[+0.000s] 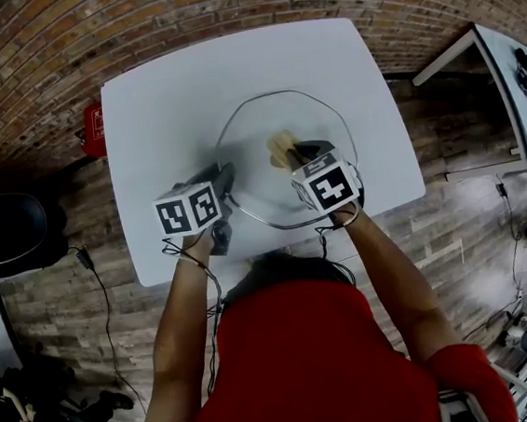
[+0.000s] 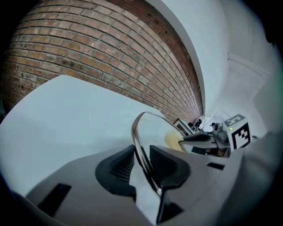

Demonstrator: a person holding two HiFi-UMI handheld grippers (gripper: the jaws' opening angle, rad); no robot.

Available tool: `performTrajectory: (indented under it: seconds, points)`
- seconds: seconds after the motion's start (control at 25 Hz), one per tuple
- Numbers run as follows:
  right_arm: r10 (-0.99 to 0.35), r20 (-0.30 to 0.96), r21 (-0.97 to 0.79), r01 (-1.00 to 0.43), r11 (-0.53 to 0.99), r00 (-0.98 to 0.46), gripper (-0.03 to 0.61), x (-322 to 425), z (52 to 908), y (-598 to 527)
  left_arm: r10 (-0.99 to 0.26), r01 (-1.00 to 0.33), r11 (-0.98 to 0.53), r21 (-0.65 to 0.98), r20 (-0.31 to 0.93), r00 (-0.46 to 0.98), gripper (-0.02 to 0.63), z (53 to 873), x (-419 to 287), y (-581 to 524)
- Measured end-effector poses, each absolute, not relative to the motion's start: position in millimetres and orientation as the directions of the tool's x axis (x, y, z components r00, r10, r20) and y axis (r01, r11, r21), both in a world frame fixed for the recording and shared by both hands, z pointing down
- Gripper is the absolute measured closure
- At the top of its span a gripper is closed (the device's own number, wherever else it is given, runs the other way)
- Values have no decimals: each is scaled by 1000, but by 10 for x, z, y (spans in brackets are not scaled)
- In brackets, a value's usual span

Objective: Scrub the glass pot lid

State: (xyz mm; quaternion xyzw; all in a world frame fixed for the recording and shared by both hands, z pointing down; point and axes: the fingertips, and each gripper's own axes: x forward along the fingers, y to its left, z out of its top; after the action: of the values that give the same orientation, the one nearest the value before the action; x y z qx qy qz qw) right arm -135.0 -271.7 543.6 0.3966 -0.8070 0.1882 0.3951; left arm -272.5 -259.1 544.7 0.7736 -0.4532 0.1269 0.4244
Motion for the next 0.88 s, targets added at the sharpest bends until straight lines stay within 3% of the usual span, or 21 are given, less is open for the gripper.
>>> performTrajectory:
  seconds: [0.36, 0.88]
  points:
    - [-556, 710, -26, -805, 593, -433, 527, -1683, 5017, -3105, -595, -814, -206, 543, 591, 545, 500, 5451, -2736, -2577]
    - [-533, 755, 4, -811, 585, -381, 527, -1996, 5260, -3465, -580, -812, -210, 544, 599, 551, 500, 5442, -2739, -2619]
